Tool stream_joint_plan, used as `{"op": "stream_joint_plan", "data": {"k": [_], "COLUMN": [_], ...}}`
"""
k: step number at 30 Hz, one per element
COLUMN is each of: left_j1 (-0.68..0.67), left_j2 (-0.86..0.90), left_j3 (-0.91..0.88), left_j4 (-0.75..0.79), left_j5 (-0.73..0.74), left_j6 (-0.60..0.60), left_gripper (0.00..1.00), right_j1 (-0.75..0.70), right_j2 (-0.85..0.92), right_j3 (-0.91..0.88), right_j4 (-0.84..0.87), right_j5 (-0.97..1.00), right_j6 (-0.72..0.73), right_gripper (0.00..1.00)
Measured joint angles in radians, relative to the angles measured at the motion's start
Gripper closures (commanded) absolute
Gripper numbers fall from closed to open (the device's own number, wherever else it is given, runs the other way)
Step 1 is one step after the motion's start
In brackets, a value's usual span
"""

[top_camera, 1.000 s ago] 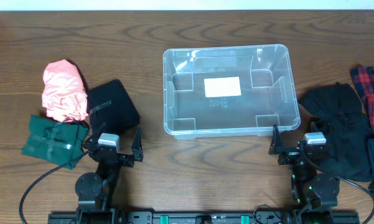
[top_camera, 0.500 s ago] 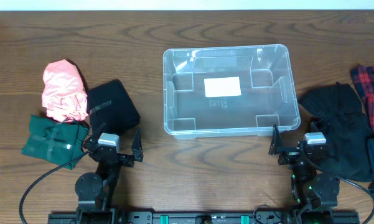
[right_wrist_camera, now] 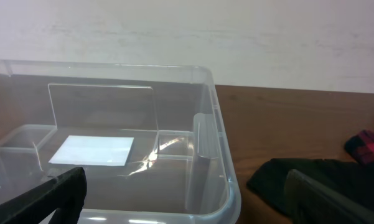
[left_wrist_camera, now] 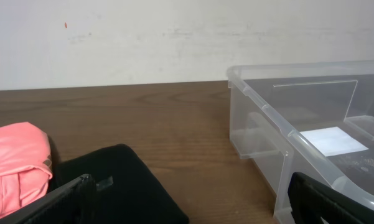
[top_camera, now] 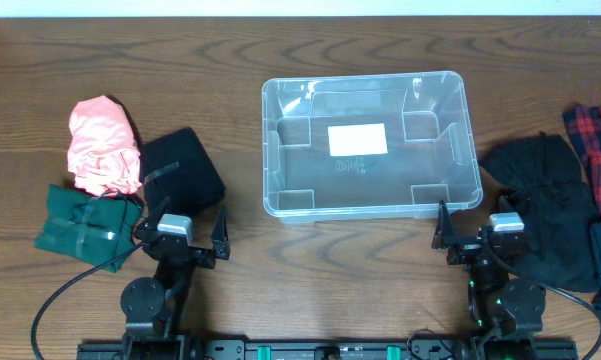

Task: Pack container

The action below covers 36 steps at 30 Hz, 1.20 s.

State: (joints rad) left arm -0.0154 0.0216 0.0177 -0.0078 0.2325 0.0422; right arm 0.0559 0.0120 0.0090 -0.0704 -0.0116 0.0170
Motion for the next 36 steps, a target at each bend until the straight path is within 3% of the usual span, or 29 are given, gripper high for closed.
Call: {"op": "stream_joint_plan", "data": {"k": [29, 36], "left_j1": [0.0, 0.0], "left_j2": [0.0, 0.008], "left_j3": [0.0, 0.083], "left_j4": [0.0, -0.193], "left_j5": [0.0, 0.001], "left_j6": [-0.009, -0.092], "left_gripper": [0.02, 0.02], "right_j1": [0.0, 0.0], "right_j2": [0.0, 0.005], "right_j3": [0.0, 0.066], "right_j4": [0.0, -0.113], "right_j5": [0.0, -0.003], "right_j6": [0.012, 0.051], "right_gripper": [0.01, 0.01]}}
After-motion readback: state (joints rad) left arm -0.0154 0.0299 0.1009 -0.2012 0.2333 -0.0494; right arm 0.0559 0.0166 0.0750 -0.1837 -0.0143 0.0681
